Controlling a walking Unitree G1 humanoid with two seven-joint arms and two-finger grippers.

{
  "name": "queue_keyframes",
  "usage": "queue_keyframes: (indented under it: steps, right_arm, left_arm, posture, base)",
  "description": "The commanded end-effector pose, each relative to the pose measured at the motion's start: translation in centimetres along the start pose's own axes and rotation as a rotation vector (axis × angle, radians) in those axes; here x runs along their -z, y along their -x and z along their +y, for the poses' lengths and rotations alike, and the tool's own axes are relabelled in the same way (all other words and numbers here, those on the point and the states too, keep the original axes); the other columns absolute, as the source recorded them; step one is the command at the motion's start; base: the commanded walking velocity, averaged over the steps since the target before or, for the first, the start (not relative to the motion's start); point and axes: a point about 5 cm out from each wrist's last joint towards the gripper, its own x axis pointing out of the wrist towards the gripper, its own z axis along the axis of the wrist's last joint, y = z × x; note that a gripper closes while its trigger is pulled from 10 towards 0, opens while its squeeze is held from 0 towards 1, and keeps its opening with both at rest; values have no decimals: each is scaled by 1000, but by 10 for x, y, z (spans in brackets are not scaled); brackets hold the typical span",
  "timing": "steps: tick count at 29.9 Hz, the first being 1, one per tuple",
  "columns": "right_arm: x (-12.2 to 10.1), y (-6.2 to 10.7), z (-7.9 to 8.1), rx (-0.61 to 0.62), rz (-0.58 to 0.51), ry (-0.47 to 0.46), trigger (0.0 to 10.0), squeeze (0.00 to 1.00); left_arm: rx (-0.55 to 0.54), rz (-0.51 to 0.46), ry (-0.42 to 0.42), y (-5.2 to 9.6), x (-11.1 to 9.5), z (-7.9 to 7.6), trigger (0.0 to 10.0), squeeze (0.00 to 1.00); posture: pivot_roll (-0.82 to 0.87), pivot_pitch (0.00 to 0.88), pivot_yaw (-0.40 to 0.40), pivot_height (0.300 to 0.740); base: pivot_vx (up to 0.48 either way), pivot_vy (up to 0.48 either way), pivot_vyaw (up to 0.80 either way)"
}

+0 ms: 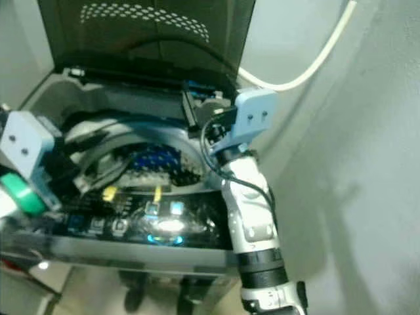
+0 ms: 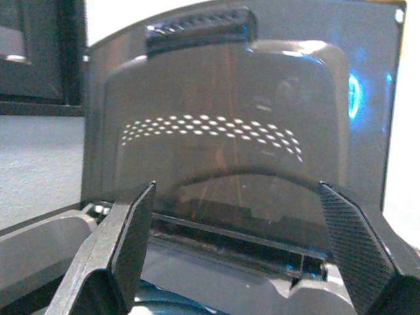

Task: Clothes washing

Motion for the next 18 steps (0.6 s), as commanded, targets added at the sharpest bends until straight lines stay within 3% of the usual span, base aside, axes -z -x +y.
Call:
queue_keyframes:
  steps: [1,2,3,5,6,11,14,16,18]
  right_arm:
    - [5,4,-6,36,28,-26,10000,0]
    - [7,6,-9,52,38,-33,10000,0]
    - [7,6,-9,52,38,-33,10000,0]
    - [9,8,-12,68,45,-36,10000,0]
    - [11,10,-17,90,52,-38,10000,0]
    - [12,11,-19,98,55,-40,10000,0]
    - [13,11,-20,102,56,-41,10000,0]
    - [13,11,-21,105,58,-40,10000,0]
    - [14,12,-22,108,61,-39,10000,0]
  left_arm:
    - [-114,-34,9,-6,0,6,10000,0]
    - [-189,-74,11,-10,-2,11,10000,0]
    - [-189,-74,11,-10,-2,11,10000,0]
    - [-235,-110,-35,-14,-6,15,10000,0]
    - [-292,-161,-143,-22,-13,18,10000,0]
    - [-383,-190,-219,-32,-19,22,10000,0]
    - [-441,-182,-180,-38,-17,24,10000,0]
    - [-472,-160,-88,-40,-11,27,10000,0]
    - [-497,-160,-52,-39,-9,30,10000,0]
  posture:
    - [145,109,-67,740]
    - [126,92,-62,740]
    - [126,92,-62,740]
    - [119,86,-59,740]
    - [112,75,-56,740]
    - [103,61,-52,740]
    - [87,42,-46,740]
    - [83,35,-44,740]
    - [82,32,-43,740]
  base:
    - [0,0,0]
    - [0,0,0]
    - [0,0,0]
    - [0,0,0]
    - [0,0,0]
    - [0,0,0]
    - [0,0,0]
    - [0,0,0]
    - [0,0,0]
